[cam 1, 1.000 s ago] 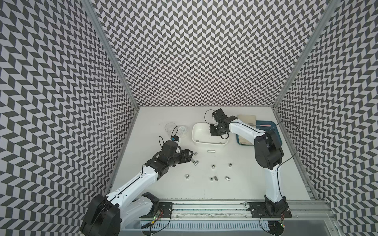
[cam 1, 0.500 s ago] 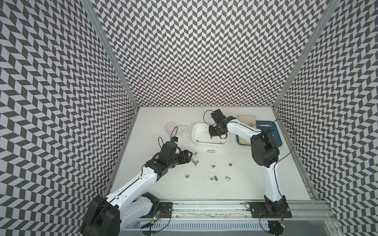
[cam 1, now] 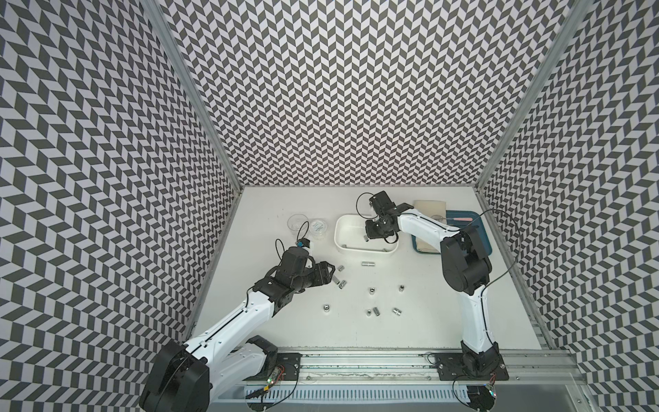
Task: Put the socket on the desktop into the storage box
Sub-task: Place the socket head in the storage box, then pick up the socket head at the center of the board.
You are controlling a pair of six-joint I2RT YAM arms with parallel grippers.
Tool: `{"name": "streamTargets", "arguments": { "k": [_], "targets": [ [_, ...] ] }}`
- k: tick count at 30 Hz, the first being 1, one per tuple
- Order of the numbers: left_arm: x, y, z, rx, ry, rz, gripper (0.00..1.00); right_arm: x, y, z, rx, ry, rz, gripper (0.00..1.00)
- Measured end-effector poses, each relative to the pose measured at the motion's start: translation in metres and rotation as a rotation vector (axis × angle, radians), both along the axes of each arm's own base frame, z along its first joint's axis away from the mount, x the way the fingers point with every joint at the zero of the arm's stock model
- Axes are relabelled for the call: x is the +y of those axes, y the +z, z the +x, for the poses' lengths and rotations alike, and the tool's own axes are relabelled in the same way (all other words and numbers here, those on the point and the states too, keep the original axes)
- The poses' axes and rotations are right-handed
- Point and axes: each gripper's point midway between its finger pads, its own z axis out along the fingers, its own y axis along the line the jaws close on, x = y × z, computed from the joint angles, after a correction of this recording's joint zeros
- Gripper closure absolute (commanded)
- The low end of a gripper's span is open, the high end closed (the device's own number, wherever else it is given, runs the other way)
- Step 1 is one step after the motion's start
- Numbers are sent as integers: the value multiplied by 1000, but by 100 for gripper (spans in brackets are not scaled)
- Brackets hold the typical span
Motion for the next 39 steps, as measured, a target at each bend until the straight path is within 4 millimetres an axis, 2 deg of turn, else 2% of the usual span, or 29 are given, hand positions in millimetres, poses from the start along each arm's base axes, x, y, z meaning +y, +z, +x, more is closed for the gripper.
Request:
{"name": "streamTargets", "arguments": {
  "k": [8,19,28,33,39],
  "targets": [
    [4,-5,3,17,17,16,30,-6,27,-11,-44,10,20,68],
    [8,-1,11,17,42,33,34,-16,41,-33,-72,25,44,68],
    [14,-2,18,23,59,62,35,-19,61,-52,-121,51,100,67],
    [20,-3,26,32,84,91,37,-19,71,-71,-153,87,144,66],
    [29,-3,40,42,122,142,40,-6,80,-108,-187,172,216,66]
  ]
}}
